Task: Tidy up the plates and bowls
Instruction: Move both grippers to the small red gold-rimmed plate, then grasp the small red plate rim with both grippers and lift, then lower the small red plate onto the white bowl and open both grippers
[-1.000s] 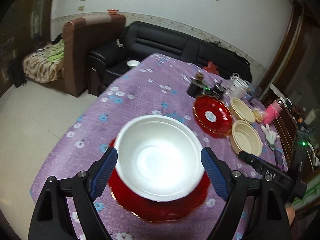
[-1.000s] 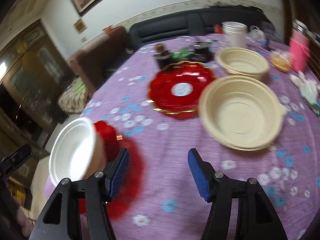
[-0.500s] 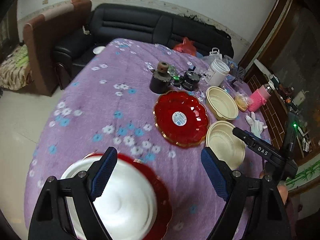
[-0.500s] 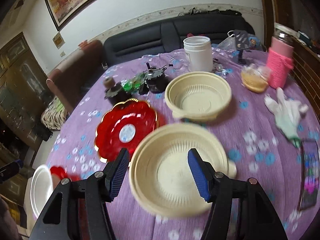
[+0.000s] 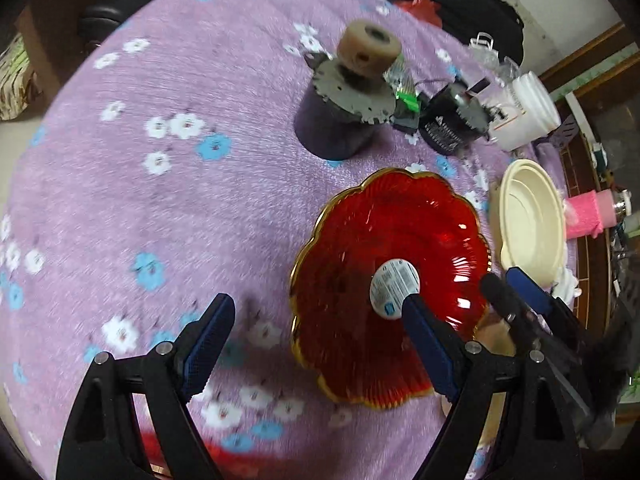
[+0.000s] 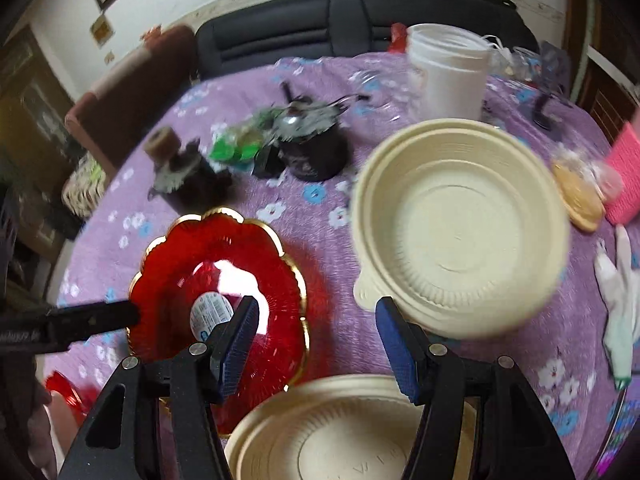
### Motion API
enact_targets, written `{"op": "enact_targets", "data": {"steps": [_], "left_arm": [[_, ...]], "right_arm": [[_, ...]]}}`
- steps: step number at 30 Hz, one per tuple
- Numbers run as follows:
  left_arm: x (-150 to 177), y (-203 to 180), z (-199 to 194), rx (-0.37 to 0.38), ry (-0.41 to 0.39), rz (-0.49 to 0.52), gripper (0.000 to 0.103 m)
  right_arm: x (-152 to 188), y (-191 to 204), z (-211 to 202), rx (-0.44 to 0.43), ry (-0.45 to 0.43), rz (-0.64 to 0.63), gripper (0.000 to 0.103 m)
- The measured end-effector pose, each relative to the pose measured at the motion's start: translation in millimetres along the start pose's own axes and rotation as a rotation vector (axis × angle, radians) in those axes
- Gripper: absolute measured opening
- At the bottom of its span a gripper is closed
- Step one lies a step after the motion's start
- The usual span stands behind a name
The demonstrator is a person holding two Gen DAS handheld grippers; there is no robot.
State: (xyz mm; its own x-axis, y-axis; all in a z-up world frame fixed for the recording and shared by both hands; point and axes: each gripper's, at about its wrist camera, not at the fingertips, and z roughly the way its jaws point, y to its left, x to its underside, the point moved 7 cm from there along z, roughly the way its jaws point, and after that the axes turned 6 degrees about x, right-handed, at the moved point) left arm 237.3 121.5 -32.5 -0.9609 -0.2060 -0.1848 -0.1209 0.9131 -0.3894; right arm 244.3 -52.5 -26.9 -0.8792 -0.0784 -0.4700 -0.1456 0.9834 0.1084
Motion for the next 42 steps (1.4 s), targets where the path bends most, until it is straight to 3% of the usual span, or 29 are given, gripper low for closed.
{"op": "enact_targets", "data": {"steps": [5, 6, 7, 8, 9, 10, 16, 25, 33, 42], "left_arm": [[5.6, -1.5, 25.0, -0.038, 0.074, 0.014, 0.083], [5.6, -4.7, 24.4, -0.052, 0.062, 0.036, 0.079], [6.5, -8.5, 25.3, -0.047, 0.069, 0.053, 0.067], [8.0, -11.7, 25.8, -0.039, 0.077, 0.062, 0.063], [10.1, -15.1, 25.0, -0.027, 0.080, 0.064, 0.051], [11.4, -16.5, 24.4, -0.028, 0.083, 0.065, 0.049], [10.5, -19.0, -6.7, -0.025, -0.013, 0.062, 0.049], [32.0, -15.5, -92.8, -0.020, -0.156, 0.092, 0.049], [102.9, 26.6, -158.4, -0.002, -0.243, 0.050, 0.050], [164.9, 81.5, -198.4, -0.046, -0.337, -0.008, 0.054]], "right_arm": [[4.7, 5.3, 18.6, 0.010, 0.038, -0.015, 0.065], [5.0, 5.0, 19.9, 0.013, 0.037, -0.018, 0.065], [6.1, 5.4, 22.1, 0.005, 0.045, -0.017, 0.063], [6.9, 7.0, 23.4, -0.003, 0.050, -0.014, 0.049], [8.3, 8.6, 24.5, -0.015, 0.056, -0.012, 0.041], [8.8, 10.4, 24.3, -0.018, 0.055, -0.015, 0.027], [3.7, 17.1, 3.6, -0.066, 0.006, 0.032, 0.023], [4.7, 46.8, -62.1, -0.155, -0.087, 0.043, 0.023], [45.1, 106.0, -122.9, -0.242, -0.123, -0.038, 0.023], [109.8, 177.4, -134.9, -0.292, -0.080, -0.150, 0.023]]}}
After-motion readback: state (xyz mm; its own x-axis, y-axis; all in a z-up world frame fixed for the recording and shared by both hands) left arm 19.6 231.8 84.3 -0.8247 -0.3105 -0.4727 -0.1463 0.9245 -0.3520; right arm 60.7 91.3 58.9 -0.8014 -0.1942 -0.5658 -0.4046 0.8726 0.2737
